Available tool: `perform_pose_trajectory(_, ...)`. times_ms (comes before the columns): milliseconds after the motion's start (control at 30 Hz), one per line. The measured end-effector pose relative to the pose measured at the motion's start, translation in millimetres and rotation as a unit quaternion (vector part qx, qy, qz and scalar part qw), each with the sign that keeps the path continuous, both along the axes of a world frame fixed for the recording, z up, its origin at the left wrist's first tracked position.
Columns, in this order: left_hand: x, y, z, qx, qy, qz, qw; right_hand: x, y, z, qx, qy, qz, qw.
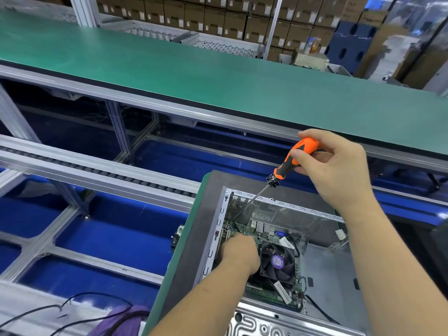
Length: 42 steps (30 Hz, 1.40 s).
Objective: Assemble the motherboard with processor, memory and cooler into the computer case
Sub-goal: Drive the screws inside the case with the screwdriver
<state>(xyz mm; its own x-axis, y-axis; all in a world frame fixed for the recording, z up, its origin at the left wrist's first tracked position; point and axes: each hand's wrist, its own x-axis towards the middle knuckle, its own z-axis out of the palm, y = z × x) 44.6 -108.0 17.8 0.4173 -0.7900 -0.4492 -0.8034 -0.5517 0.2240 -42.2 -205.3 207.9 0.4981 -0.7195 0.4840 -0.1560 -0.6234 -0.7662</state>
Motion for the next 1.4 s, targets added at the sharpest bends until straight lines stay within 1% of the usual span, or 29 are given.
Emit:
perform_pose_trajectory(267,-1,0,0,-0.005,0.005,0.005,1.000,2,0,-3,0.014,0.004,-0.001,1.000)
perform_pose_trajectory(733,-1,1,2,-0.007,0.006,0.006,1.000,3,-1,-5,0.011,0.018,-0.009,1.000)
perform_pose_trajectory(1400,-2,2,8,-0.006,0.003,0.007,1.000,11,2,-4,-0.009,0.033,0.000,0.999)
